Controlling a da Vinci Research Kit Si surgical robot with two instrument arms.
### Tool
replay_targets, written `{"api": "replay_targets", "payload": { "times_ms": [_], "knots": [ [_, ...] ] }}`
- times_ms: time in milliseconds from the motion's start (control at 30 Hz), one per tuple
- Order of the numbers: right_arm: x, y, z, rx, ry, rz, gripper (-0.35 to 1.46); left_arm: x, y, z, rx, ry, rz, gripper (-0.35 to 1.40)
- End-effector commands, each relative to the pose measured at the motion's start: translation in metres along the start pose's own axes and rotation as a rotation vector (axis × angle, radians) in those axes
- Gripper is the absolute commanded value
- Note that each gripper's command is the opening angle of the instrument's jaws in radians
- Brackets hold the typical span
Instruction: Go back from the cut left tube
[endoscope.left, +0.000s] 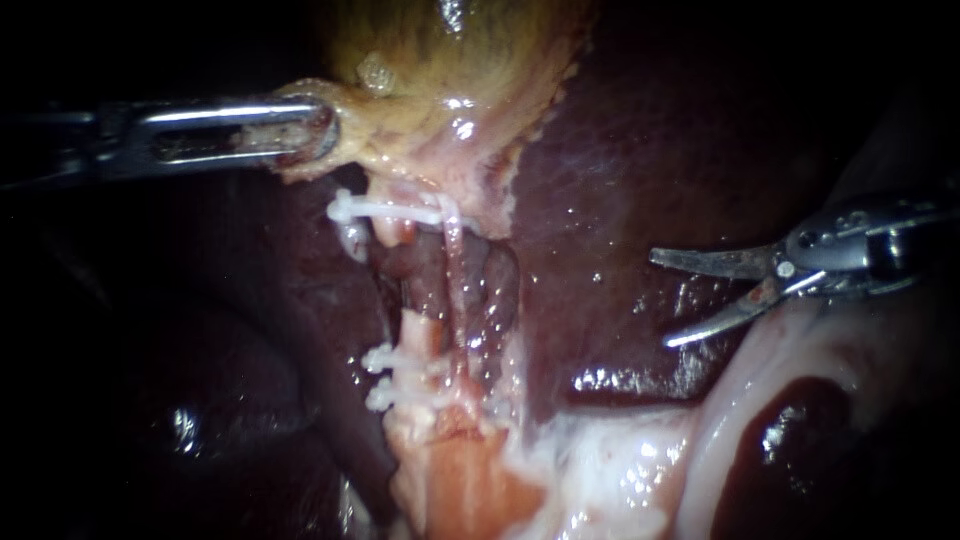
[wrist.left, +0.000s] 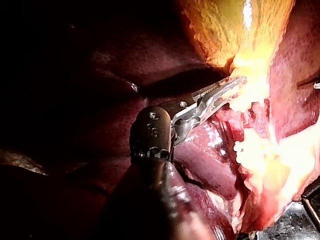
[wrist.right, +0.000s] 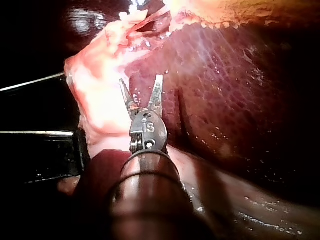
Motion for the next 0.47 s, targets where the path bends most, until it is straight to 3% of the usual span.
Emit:
{"api": "replay_targets", "payload": {
  "times_ms": [33,400,467],
  "knots": [
    [-0.0001,0.0000,0.0000,-0.001,0.000,0.000,1.45,-0.0001,0.0000,0.0002,0.001,-0.003,0.002,-0.35],
    [-0.0002,0.0002,0.0001,0.004,0.000,0.001,1.45,-0.0001,0.0003,0.0005,-0.003,-0.005,0.002,-0.35],
    [0.0001,0.0003,0.0008,0.075,0.006,0.003,1.40,0.0001,0.0003,0.0001,-0.005,-0.006,0.000,-0.35]
  ]
}}
